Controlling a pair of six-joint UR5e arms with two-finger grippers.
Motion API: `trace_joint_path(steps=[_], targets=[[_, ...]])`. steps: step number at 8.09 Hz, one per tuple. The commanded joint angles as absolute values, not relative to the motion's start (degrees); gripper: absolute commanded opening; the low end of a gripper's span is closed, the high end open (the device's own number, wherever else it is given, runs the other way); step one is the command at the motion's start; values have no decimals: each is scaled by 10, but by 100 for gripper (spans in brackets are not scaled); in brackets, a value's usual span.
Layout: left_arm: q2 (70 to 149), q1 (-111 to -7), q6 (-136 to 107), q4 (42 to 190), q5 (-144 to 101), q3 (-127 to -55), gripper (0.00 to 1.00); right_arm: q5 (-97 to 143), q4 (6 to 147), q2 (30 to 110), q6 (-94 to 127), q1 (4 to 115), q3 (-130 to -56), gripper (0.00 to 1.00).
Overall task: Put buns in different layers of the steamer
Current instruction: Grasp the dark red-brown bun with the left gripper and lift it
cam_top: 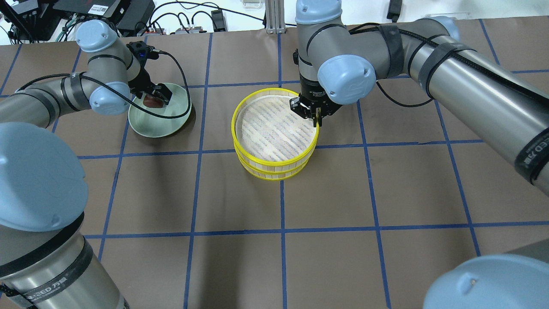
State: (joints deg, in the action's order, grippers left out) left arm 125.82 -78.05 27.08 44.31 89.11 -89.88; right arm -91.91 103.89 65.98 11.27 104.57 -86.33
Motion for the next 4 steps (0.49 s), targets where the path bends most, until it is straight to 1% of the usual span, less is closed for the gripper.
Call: trace_joint_path(steps=[1, 2, 3, 4], targets=[[1266, -780, 271, 443, 890, -898, 64, -918, 1049, 651, 134, 1046, -863, 4], [1267, -780, 271, 443, 891, -898, 37, -918, 1050, 651, 147, 1046, -863, 4], [1267, -780, 271, 443, 893, -897, 4, -918, 1053, 650, 154, 1046, -863, 4], [1265, -780, 270, 444, 890, -897, 0, -918, 1055, 650, 155, 1047, -863, 4]])
